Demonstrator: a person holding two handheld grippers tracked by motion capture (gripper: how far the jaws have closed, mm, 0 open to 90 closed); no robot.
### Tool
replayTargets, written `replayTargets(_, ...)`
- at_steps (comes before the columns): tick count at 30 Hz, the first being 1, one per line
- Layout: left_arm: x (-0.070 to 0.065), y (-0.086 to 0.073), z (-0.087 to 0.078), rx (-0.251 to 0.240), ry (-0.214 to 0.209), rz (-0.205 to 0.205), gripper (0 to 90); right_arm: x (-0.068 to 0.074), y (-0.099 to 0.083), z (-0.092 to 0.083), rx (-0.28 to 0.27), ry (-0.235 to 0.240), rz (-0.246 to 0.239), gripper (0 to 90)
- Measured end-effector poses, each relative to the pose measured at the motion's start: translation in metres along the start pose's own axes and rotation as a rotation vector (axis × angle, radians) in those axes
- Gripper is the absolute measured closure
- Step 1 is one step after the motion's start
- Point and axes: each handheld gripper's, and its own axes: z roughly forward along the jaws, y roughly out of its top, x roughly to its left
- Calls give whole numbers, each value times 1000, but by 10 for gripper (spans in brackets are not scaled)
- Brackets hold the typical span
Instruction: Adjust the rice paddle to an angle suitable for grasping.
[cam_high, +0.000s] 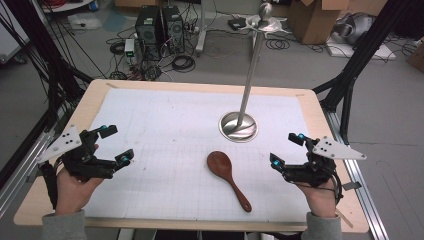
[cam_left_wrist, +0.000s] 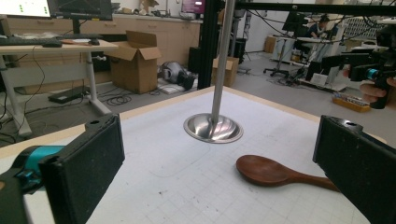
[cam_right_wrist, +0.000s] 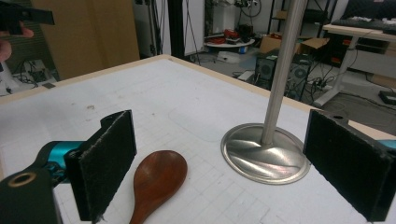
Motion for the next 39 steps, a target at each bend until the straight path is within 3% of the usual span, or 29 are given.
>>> replayTargets(12,0,-1,2,16,11,6,25,-1,-2,1,4,4,12,83)
replayTargets(20,0,-2,4,23,7,5,25,3,-5,11,36,40,8,84)
replayTargets(21,0,-3,4,25,8,3,25,4,-6,14,32,55,-8,166)
replayTargets(26,0,-4,3,28,23,2,25,7,-9,22,52,93,-1,237)
replayTargets(30,1,-4,1,17,29,2,25,12,-15,35,112,137,-9,365)
replayTargets(36,2,-5,1,20,28,-4,25,22,-22,44,159,141,-50,593)
replayTargets(39,3,-6,3,24,18,-21,25,25,-26,48,203,156,-30,704)
